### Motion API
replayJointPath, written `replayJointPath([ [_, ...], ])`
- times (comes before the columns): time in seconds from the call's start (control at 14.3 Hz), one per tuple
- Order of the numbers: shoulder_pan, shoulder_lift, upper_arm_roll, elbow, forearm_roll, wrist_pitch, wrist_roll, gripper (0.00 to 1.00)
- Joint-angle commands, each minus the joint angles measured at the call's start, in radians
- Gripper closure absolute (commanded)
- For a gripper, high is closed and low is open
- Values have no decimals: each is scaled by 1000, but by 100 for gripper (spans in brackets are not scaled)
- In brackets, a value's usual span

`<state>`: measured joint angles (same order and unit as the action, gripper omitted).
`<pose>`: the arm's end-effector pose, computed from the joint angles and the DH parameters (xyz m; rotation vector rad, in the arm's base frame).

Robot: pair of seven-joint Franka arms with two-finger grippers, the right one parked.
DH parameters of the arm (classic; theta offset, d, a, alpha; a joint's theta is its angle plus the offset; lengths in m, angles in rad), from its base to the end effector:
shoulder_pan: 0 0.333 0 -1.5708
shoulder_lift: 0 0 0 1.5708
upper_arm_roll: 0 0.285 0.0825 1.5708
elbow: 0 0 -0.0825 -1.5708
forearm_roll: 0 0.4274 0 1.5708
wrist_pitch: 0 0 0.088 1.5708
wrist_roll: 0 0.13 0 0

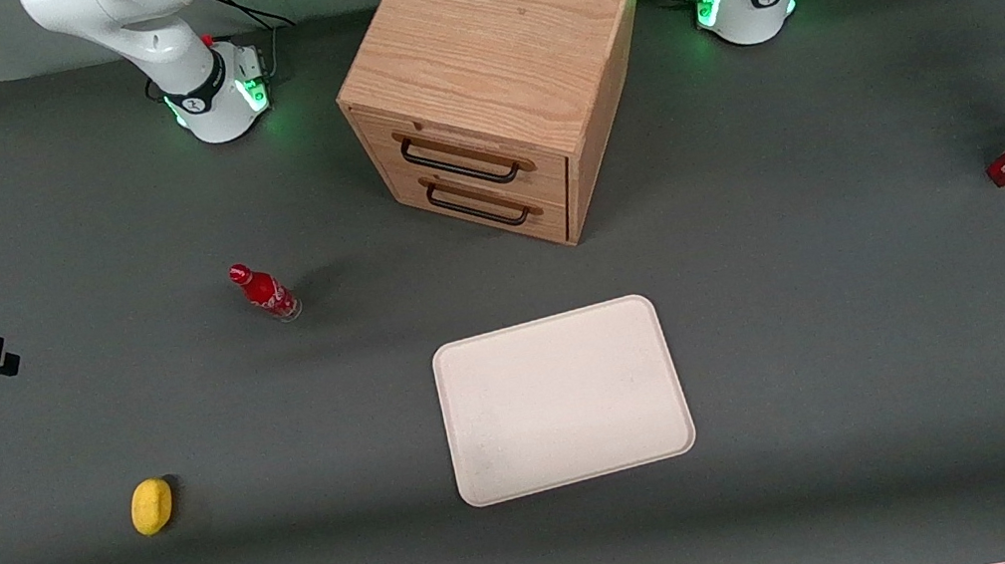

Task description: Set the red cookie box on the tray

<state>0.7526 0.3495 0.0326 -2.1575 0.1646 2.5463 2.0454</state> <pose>0.4152 0.4163 0.1509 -2.3611 1.9827 0.1524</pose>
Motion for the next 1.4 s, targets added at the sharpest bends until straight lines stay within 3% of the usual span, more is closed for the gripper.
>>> replayJointPath([
  [0.0,-1,-1,-5,-1,0,11,18,100],
  [0.42,-10,-69,-36,27,-5,-68,-7,100],
  [0.84,-27,-187,-138,284,-2,-563,-169,100],
  [1.33,-137,-190,-140,652,-3,-971,-365,100],
])
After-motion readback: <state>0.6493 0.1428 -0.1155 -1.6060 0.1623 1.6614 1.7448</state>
